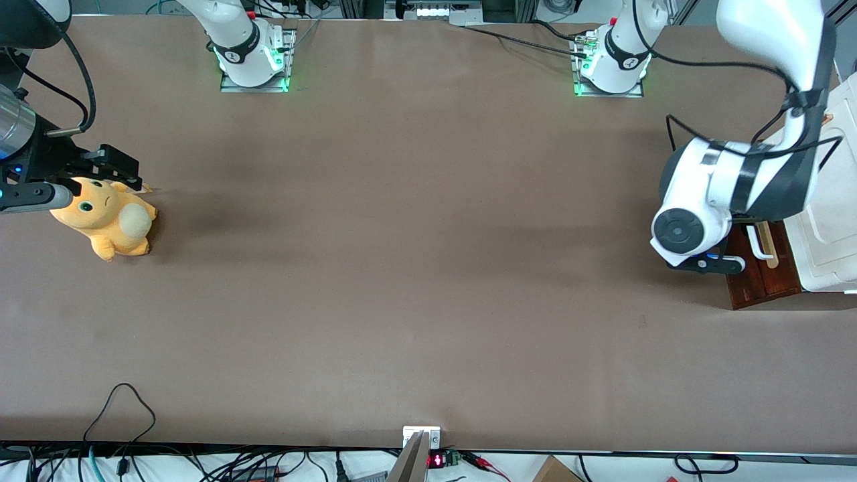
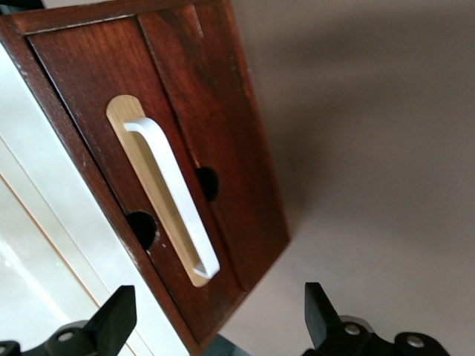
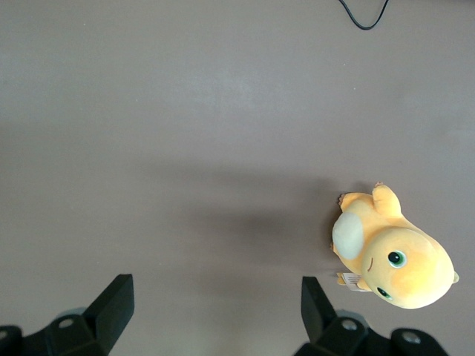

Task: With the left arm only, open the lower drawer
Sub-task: 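Lower the open left gripper around the white drawer handle, then close the left gripper on the white drawer handle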

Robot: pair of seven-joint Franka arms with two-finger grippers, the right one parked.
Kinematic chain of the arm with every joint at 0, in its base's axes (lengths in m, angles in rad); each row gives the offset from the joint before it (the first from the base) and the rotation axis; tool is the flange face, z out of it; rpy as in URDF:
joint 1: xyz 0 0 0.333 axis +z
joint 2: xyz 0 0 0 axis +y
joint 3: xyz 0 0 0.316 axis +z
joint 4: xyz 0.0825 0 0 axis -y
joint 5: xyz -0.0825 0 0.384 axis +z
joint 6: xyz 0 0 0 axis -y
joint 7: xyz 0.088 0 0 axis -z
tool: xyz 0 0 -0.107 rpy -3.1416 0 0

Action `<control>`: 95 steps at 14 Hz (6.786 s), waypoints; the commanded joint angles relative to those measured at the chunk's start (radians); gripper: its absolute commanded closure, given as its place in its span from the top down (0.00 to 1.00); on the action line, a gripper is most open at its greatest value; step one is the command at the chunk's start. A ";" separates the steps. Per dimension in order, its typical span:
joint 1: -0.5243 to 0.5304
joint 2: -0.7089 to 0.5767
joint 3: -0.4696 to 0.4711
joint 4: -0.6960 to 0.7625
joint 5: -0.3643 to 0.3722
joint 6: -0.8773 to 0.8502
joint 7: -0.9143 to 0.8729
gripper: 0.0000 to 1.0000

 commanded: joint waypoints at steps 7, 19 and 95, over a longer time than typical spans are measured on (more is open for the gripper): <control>0.003 0.028 0.002 -0.091 0.184 -0.009 -0.192 1.00; -0.006 0.093 0.002 -0.095 0.244 -0.058 -0.303 1.00; 0.009 0.295 0.001 -0.095 0.534 -0.180 -0.515 0.40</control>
